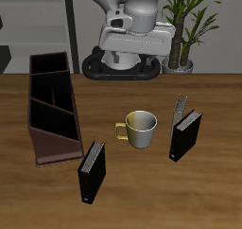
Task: Place the yellow book into the right desk caddy's right compartment
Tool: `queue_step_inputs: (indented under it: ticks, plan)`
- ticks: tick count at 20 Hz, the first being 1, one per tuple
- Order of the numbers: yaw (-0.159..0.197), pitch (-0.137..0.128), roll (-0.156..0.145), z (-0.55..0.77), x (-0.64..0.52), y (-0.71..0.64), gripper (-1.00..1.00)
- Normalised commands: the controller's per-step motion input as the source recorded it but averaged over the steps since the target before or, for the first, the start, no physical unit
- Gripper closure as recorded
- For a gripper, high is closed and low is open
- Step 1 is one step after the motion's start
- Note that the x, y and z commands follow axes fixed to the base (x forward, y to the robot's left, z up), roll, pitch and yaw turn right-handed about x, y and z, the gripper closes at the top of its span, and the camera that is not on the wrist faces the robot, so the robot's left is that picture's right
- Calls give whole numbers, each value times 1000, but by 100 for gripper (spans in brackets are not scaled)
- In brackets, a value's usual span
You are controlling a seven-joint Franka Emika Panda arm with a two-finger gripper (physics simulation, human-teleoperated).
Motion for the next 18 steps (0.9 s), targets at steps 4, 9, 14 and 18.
queue_step_inputs:
  ticks: [4,9,14,18]
  plan:
    - [3,-8,6,-57,96,335,-100]
    - [9,-9,16,-70,48,328,-100]
    - [-3,4,14,-81,46,293,-100]
    - [-16,1,7,-39,27,239,-100]
